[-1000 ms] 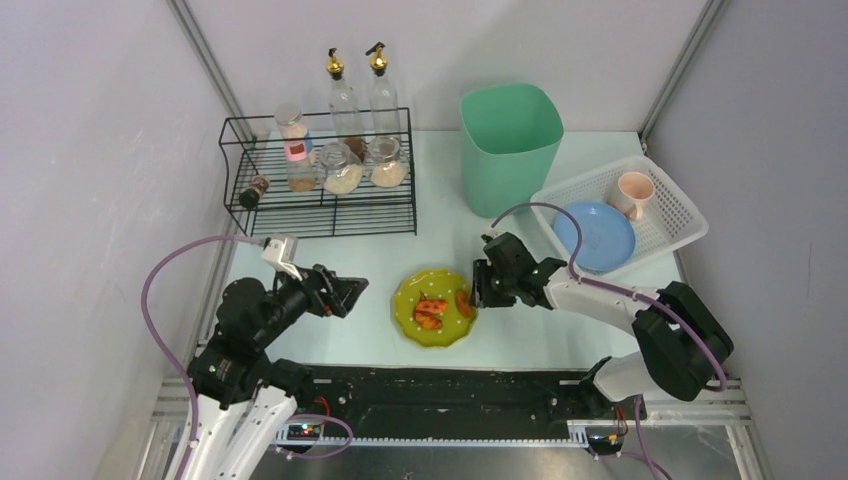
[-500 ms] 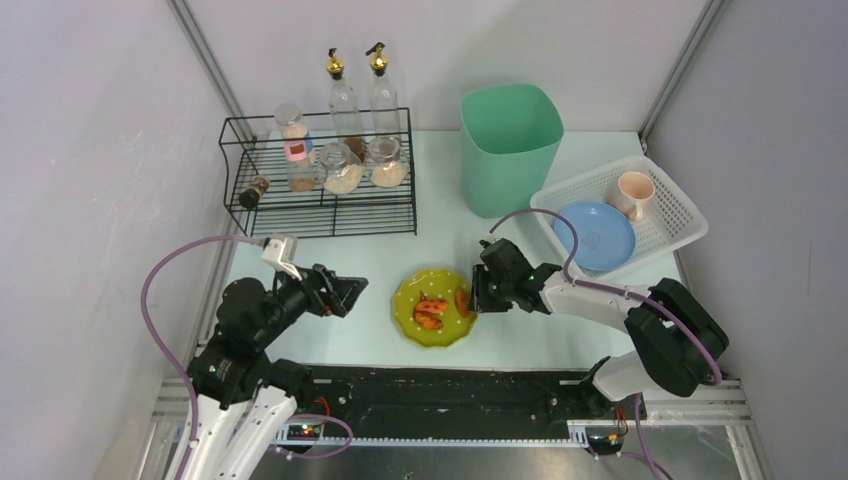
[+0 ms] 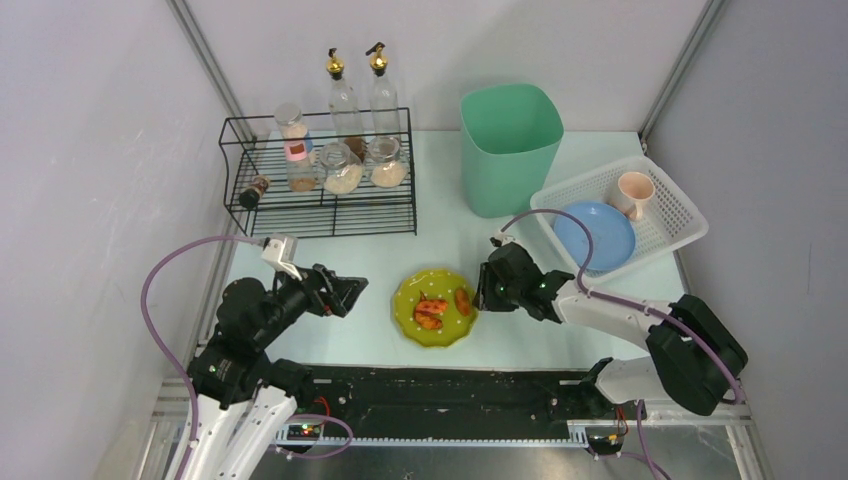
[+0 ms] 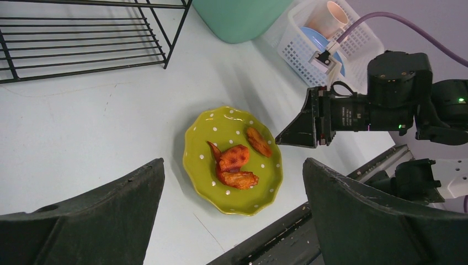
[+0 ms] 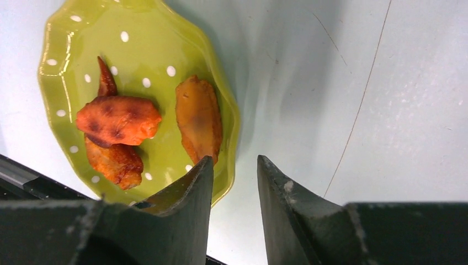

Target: Clear the kitchen counter

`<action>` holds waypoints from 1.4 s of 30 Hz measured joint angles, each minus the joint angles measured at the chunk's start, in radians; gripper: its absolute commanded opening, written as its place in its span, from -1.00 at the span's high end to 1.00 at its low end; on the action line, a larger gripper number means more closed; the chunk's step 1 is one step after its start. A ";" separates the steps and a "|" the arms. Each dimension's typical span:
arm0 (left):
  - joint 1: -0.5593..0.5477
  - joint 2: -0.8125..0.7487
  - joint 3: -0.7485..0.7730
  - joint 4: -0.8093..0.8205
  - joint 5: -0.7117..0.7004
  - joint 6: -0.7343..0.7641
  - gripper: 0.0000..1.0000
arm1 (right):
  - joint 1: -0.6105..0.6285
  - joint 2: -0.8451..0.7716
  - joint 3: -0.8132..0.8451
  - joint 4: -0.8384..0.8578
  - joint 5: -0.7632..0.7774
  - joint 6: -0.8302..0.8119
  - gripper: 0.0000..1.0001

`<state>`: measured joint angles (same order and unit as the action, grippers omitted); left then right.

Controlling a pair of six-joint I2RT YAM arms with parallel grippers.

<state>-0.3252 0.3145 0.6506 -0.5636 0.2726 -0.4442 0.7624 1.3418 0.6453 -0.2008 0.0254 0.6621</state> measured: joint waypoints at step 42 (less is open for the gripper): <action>0.000 0.000 0.000 0.000 0.000 0.000 -0.97 | 0.036 0.175 0.006 0.213 0.000 0.070 0.86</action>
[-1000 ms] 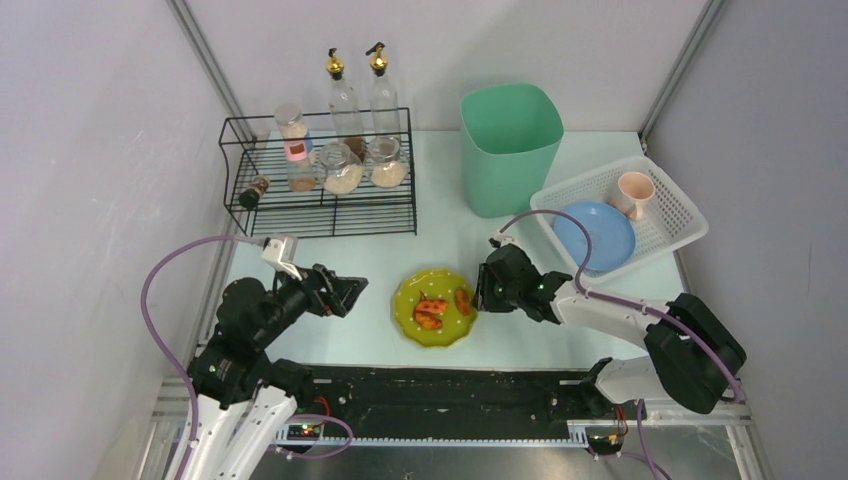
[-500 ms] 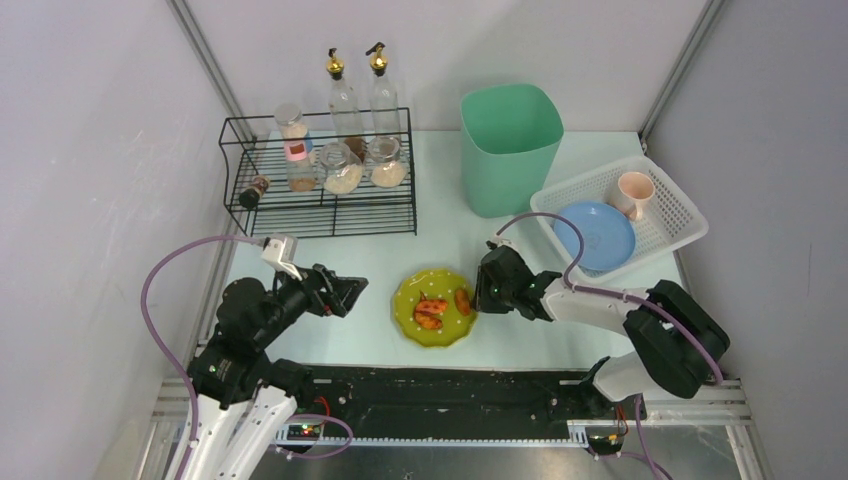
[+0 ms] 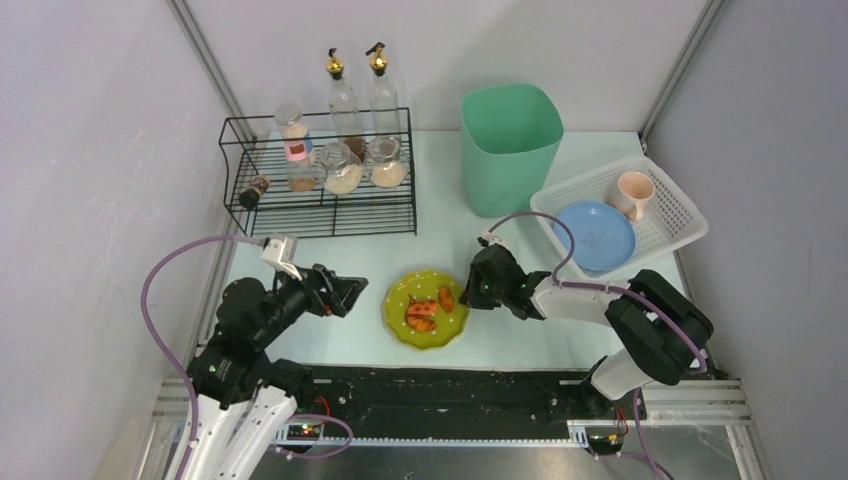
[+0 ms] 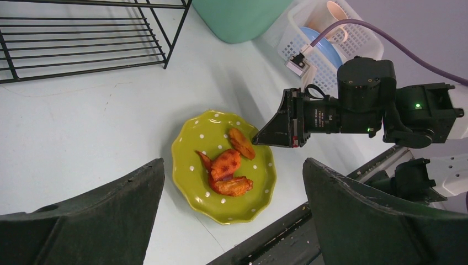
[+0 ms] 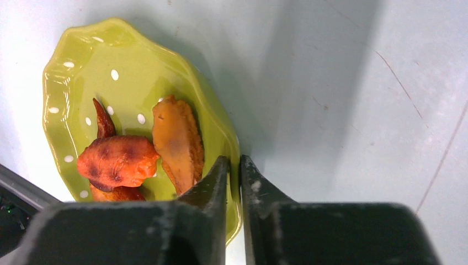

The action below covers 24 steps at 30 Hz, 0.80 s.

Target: Clear the kitchen counter

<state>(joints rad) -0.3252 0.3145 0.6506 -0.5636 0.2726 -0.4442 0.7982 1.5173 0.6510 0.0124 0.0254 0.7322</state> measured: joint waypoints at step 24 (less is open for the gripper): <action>0.000 0.000 0.000 0.000 0.000 0.000 -0.97 | -0.024 -0.194 -0.034 -0.157 -0.043 -0.003 1.00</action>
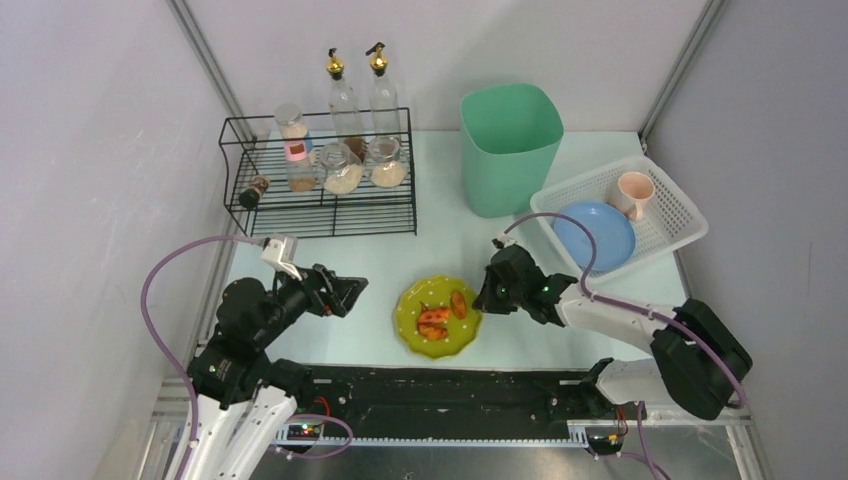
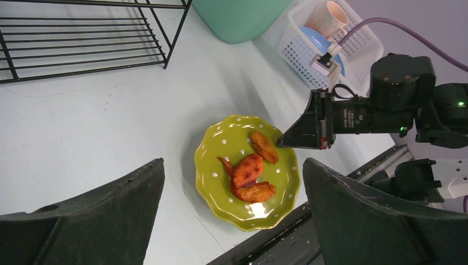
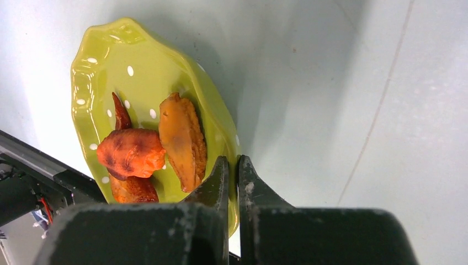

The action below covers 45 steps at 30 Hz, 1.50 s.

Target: Clear the kitchen counter

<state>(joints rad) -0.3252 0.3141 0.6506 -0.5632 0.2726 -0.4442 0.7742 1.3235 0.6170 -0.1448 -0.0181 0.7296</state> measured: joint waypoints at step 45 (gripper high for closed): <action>-0.010 0.202 -0.069 0.070 0.241 -0.240 -0.97 | -0.056 -0.282 0.277 -0.379 -0.114 -0.053 1.00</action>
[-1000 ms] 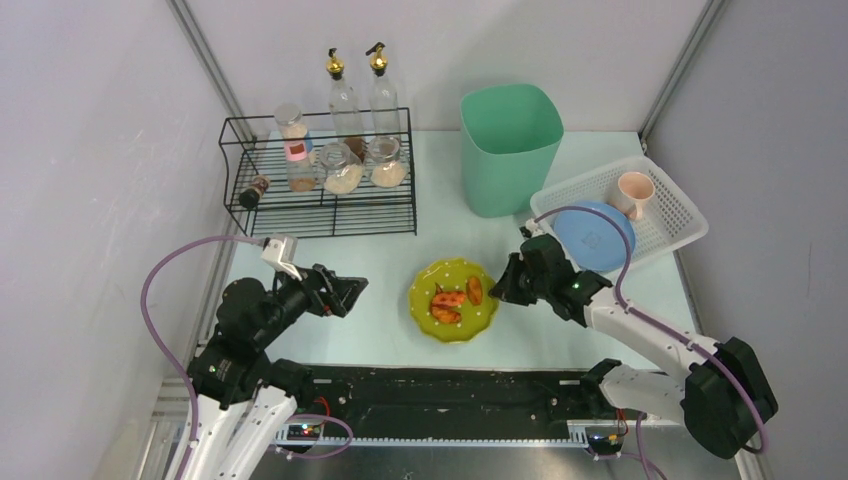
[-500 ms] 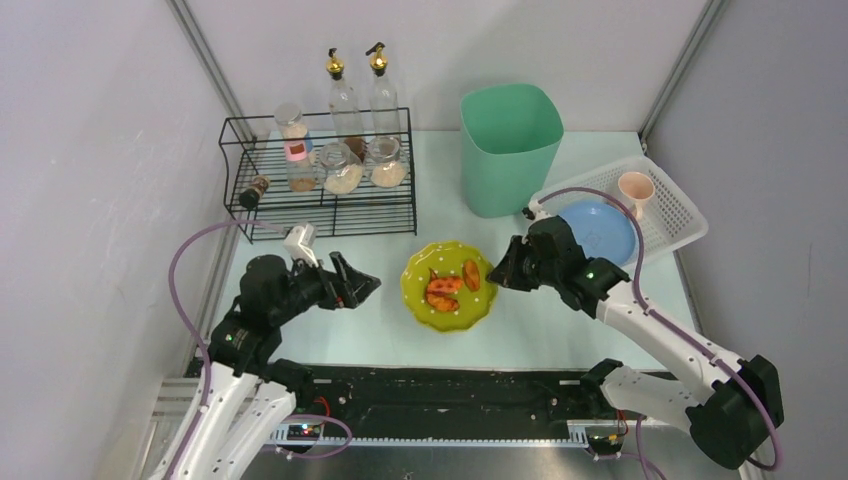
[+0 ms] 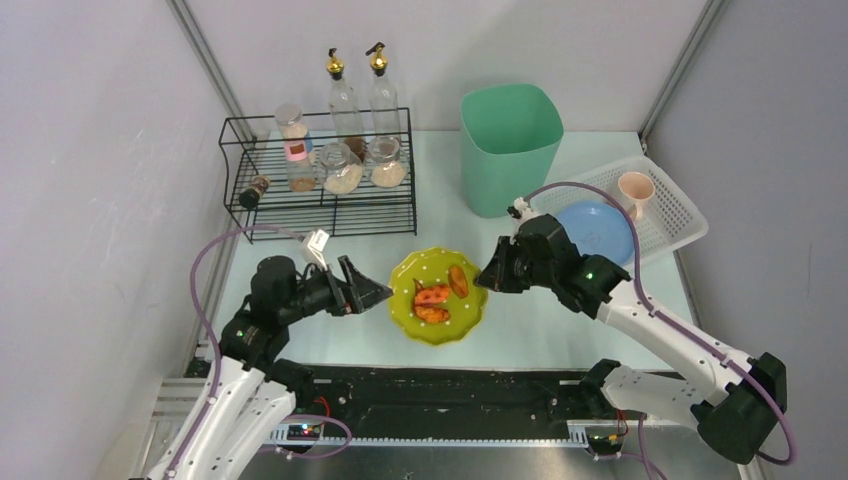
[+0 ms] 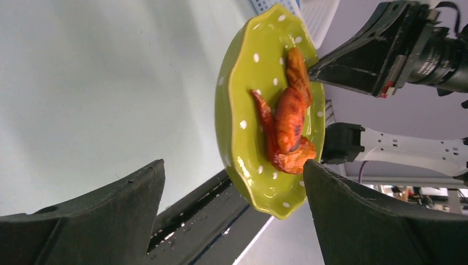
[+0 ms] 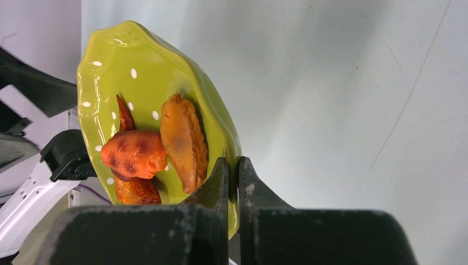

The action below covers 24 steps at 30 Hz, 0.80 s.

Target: Clear the kitchen counter

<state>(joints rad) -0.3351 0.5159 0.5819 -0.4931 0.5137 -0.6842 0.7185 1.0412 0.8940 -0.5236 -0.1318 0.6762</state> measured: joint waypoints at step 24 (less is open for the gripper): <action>-0.022 -0.019 -0.147 0.172 0.120 -0.159 -0.11 | 0.069 0.038 0.077 -0.017 0.000 0.004 1.00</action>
<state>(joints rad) -0.3573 0.4965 0.4347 -0.3214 0.6338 -0.8436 0.7872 1.0794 0.9710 -0.5407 -0.1322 0.6804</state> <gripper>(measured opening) 0.617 0.033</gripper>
